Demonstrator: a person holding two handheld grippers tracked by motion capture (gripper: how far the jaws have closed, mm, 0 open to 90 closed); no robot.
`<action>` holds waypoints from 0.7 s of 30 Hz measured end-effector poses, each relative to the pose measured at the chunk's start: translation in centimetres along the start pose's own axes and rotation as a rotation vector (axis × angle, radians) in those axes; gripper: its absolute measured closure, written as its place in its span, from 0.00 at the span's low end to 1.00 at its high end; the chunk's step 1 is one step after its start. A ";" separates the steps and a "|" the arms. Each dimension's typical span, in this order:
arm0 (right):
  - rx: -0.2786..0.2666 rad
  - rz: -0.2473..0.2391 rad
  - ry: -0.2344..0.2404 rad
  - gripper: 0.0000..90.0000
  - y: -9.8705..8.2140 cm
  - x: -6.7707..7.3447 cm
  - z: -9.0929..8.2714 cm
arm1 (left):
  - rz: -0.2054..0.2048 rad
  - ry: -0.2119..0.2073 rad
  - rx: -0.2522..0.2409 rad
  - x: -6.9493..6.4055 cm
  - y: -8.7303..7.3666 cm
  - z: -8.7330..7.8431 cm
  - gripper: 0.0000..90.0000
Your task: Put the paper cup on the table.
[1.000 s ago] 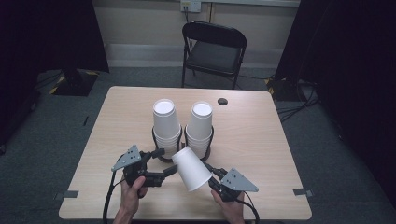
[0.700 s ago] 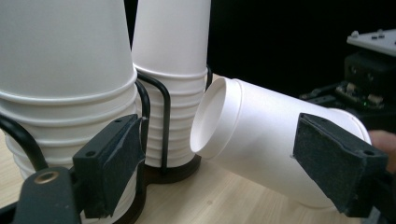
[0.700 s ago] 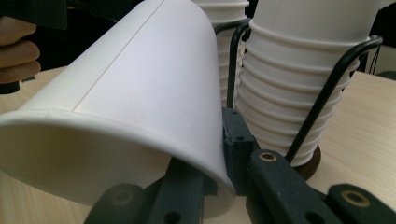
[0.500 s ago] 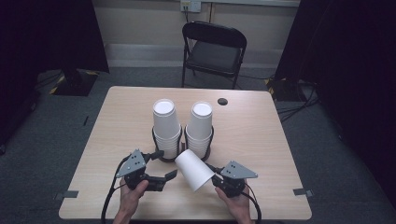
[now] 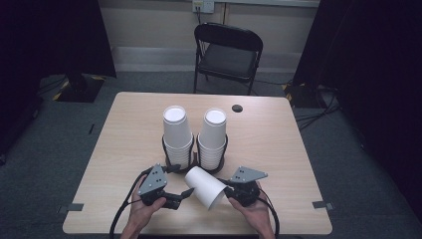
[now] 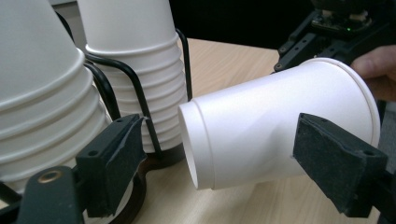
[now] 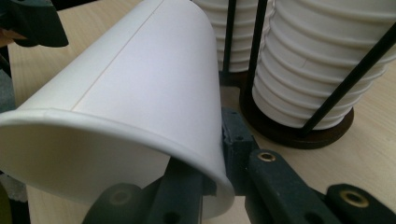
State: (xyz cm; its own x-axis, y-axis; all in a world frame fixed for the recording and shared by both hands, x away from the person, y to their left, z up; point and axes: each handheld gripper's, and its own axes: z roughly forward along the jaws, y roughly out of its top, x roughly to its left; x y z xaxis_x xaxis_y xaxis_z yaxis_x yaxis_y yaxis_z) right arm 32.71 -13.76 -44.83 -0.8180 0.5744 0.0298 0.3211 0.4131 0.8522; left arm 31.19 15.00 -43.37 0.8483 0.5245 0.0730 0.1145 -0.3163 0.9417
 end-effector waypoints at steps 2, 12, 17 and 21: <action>0.018 0.000 0.014 0.96 0.0 -0.1 0.2 | 0.006 -0.014 0.011 -0.1 0.0 0.2 0.17; 0.097 0.003 0.075 0.96 0.5 -0.5 0.6 | 0.022 -0.040 0.062 -0.9 -0.4 0.8 0.17; 0.128 -0.019 0.103 0.96 0.9 -0.6 0.6 | 0.041 -0.055 0.068 -1.3 -0.5 0.8 0.17; 0.153 -0.041 0.121 0.96 1.3 -0.5 0.6 | 0.087 -0.072 0.086 -1.5 -0.4 0.9 0.17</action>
State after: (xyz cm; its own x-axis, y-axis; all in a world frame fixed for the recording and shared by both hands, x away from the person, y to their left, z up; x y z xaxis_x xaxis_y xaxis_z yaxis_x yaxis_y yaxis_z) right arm 33.85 -13.11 -44.03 -0.8803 0.4696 0.0674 0.3480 0.5425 0.7646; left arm 30.35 13.60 -44.13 0.8914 0.4354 0.1262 0.0804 -0.4257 0.9013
